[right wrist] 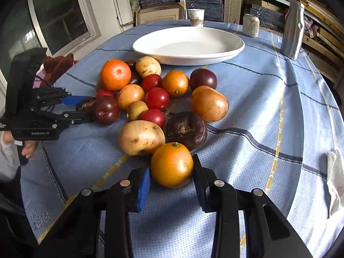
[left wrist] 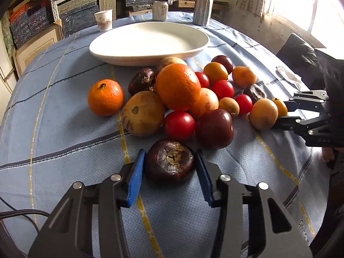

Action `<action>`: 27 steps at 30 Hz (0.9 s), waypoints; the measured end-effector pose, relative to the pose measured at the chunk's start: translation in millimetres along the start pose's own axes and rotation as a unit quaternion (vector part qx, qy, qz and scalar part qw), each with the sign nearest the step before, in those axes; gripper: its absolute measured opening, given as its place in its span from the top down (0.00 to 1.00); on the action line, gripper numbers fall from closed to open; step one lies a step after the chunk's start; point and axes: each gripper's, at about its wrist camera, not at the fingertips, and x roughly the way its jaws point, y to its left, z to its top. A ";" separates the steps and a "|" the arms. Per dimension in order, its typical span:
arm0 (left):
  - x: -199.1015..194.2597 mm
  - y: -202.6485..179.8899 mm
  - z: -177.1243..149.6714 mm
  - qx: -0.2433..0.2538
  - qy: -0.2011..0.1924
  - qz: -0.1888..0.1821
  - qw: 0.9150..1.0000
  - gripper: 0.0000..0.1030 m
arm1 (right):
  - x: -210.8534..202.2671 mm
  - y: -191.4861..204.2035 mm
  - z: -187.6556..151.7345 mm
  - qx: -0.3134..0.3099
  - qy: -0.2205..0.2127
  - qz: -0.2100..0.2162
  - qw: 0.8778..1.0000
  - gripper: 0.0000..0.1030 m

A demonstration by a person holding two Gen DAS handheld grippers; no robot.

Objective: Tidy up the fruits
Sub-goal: 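Grasp the dark mangosteen with the left tool while the right tool grasps an orange, then carry both fruits to the white plate and open both tools to release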

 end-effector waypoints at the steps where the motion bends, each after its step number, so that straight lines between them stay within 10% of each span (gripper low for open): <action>1: -1.4 -1.3 -0.8 0.002 -0.002 0.002 1.000 0.56 | 1.4 -1.0 1.3 0.000 -0.001 -0.001 1.000 0.64; 14: -58.6 29.2 80.5 -0.033 -0.107 0.044 0.993 0.56 | -66.0 -35.5 75.1 0.020 -0.110 -0.002 0.994 0.64; 20: 2.0 53.2 146.9 -0.060 -0.084 0.045 0.994 0.56 | -13.8 -51.5 152.3 0.032 -0.116 0.013 0.993 0.64; 27: 65.6 76.0 150.7 -0.092 -0.037 0.038 0.994 0.56 | 65.2 -63.0 170.6 0.043 -0.084 0.013 0.995 0.64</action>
